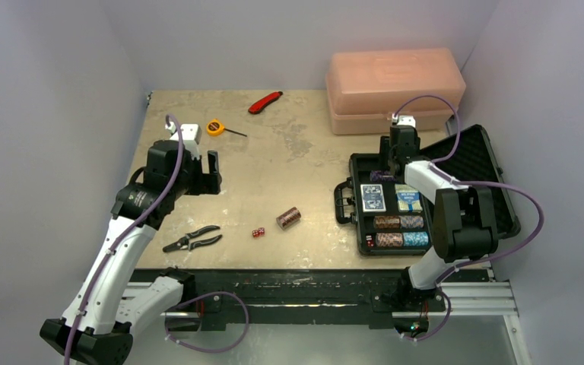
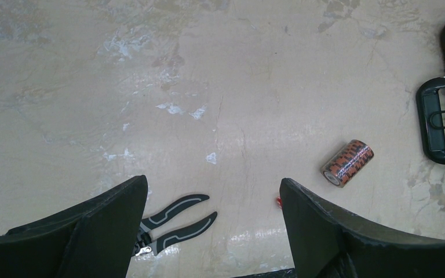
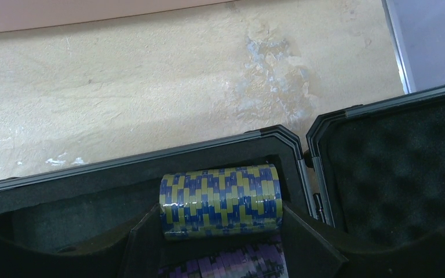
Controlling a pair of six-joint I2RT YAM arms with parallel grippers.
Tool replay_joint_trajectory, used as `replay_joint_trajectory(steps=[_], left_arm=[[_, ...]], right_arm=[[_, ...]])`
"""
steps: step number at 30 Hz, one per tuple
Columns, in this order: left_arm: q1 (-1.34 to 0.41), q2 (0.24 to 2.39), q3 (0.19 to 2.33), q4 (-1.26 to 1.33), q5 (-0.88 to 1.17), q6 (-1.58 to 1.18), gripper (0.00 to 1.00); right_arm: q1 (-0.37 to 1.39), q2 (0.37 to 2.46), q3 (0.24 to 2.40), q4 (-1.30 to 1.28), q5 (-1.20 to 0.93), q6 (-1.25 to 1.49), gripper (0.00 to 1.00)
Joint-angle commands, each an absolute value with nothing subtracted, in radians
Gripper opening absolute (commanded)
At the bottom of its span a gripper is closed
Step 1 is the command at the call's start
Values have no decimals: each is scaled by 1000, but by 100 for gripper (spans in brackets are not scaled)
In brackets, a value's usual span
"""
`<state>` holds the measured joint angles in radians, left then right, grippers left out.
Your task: Pack up texas hold em set
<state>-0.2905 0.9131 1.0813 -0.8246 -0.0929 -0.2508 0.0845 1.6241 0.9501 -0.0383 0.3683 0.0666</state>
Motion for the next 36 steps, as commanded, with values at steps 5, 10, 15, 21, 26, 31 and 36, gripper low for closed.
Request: replay_joint_trajectory(steps=[5,10,15,21,26,31,36], left_arm=[[-295,918,1081,-791,-97,-253,84],[-295,917,1081,-791,-100,-253,84],[-295,915,1083,-793,-102,-252,84],[-295,913,1083,-793,-105,-252,84],[-295,912,1083,-795,-110,-252,84],[-295,907,1083,-795,-115,-250,84],[-295,903,1083,-796,-121,-250,84]], right_arm=[[73,1614,1015,37,383,83,88],[74,1575,1000,34,378,89,99],[75,1524,982,31,346,101,99],[76,1487,971,25,248,127,93],[79,1483,975,15,154,142,80],[93,1506,980,3,106,155,63],[96,1543,976,3,96,158,41]])
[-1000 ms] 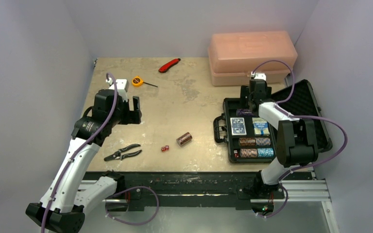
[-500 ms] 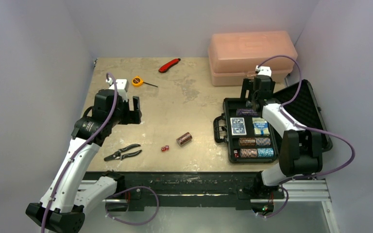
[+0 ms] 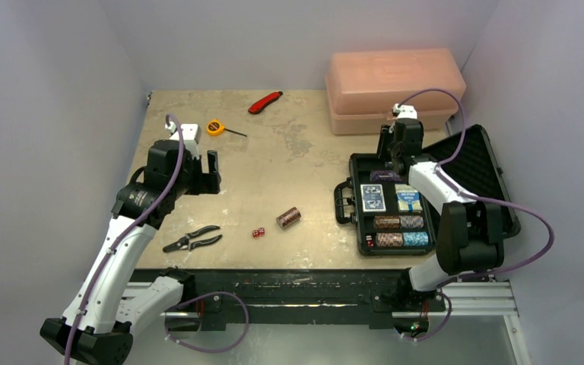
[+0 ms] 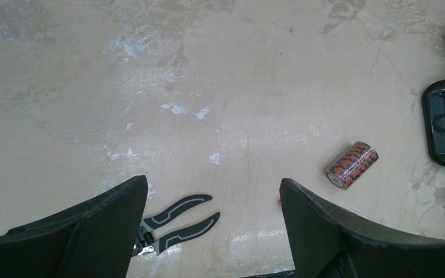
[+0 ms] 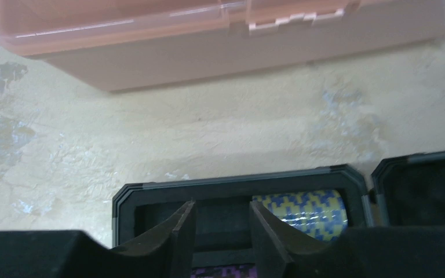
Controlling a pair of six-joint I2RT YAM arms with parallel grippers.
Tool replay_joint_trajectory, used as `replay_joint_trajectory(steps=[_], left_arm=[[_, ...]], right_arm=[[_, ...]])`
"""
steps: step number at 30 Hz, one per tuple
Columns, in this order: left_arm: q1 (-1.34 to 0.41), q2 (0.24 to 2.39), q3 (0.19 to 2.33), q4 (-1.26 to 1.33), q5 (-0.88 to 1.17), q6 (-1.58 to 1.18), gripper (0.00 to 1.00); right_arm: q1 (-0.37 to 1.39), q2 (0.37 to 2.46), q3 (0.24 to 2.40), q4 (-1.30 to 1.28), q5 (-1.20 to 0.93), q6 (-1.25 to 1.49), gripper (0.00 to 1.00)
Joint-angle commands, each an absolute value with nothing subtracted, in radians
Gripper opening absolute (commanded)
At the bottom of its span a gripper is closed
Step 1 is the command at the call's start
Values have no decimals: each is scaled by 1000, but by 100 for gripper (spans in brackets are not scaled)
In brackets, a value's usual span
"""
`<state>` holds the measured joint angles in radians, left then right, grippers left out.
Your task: Pack up texas hold em set
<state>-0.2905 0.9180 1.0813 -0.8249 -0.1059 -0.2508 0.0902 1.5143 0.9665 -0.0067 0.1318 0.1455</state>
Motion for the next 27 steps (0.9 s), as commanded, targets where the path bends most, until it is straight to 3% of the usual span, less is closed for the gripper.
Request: replay_joint_trajectory(steps=[1,6,27], left_arm=[[-295,902,1083,-795,-121,-250,84],[-295,901,1083,-798,-123,-250,84],[-295,898,1081,-799,-127,-249,84]], right_arm=[[96,1551,979,3,97,159,36],[97,1590,996,-23,101,161,31],[98,1678,1057,-97,267,160,30]])
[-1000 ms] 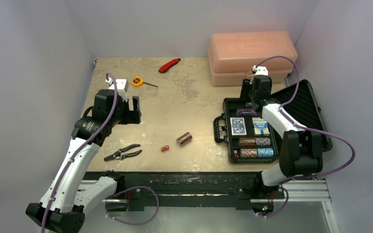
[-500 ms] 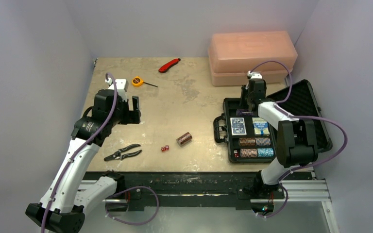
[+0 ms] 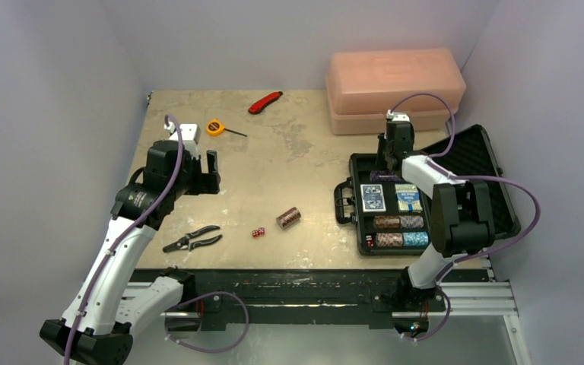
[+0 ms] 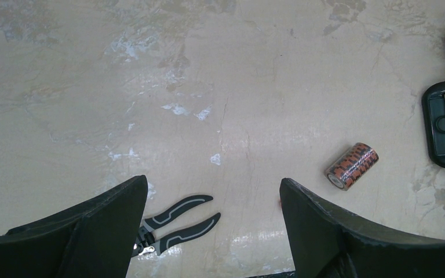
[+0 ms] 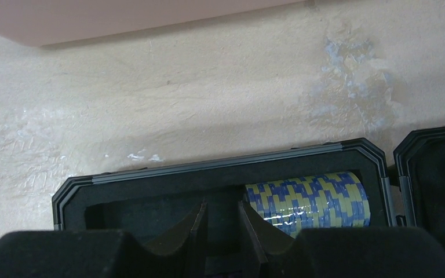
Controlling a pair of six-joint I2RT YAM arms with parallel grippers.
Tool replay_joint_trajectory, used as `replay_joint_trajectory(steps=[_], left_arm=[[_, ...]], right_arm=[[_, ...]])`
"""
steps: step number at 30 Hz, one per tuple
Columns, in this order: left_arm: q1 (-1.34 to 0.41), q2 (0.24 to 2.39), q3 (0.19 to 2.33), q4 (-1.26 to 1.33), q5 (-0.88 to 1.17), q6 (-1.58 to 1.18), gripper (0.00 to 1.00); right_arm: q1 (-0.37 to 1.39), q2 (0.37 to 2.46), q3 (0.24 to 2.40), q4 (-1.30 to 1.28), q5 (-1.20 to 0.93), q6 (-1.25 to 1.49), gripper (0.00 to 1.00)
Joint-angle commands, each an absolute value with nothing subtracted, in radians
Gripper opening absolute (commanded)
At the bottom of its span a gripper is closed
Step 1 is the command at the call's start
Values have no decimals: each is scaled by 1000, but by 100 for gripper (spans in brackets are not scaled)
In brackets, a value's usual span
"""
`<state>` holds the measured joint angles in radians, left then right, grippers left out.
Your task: Pack up texas hold em set
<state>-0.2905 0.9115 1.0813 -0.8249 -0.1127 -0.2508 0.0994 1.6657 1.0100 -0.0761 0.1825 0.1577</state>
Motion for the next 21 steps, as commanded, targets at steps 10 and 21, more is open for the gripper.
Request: replay_joint_trajectory(steps=[10,21], left_arm=[[-295,896,1081,-799,-125,-250,84],[-295,894,1083,-798,-123,-249,84]], right_arm=[[97,1725,1088,-144,370,170,31],[97,1739,1112,-165,410,168,32]])
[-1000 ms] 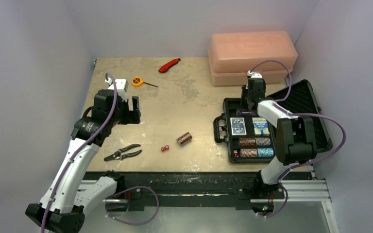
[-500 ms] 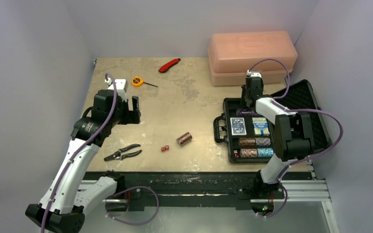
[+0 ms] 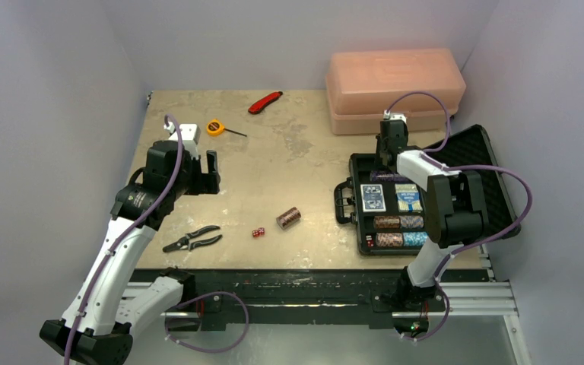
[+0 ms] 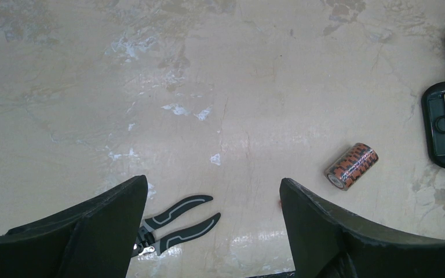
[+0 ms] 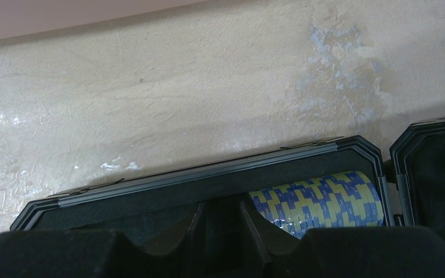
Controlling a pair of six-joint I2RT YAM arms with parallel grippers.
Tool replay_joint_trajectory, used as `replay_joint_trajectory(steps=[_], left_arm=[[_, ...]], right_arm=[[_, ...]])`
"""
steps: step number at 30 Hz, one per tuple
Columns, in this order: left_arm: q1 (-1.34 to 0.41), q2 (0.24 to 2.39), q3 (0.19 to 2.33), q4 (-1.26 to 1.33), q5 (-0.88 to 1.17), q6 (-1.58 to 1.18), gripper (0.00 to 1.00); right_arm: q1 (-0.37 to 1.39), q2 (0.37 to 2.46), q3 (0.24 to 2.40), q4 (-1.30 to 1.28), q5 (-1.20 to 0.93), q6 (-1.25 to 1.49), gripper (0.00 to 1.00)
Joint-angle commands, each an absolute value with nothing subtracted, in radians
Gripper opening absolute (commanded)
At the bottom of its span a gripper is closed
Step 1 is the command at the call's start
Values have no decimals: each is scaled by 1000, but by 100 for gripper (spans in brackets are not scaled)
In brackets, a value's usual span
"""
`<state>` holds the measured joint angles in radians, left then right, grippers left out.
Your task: Pack up texas hold em set
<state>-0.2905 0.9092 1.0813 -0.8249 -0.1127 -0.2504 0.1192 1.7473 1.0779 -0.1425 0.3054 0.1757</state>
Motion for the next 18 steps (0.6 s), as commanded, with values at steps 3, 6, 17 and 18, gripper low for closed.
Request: replay_joint_trajectory(steps=[3,6,17,18], left_arm=[[-294,895,1082,-797,-123,-250,84],[-295,895,1083,-795,-123,-250,84],[-295,900,1083,-797,-126,-250,84],[-295,901,1083,-798,-126,-249,84]], right_arm=[[103,1727,1113,-164,402,166,33],[114,1715,1117,-174,399,162,35],[216,1576,1145,-225,380,173,54],[237,1561,1158,-240,397,186,58]])
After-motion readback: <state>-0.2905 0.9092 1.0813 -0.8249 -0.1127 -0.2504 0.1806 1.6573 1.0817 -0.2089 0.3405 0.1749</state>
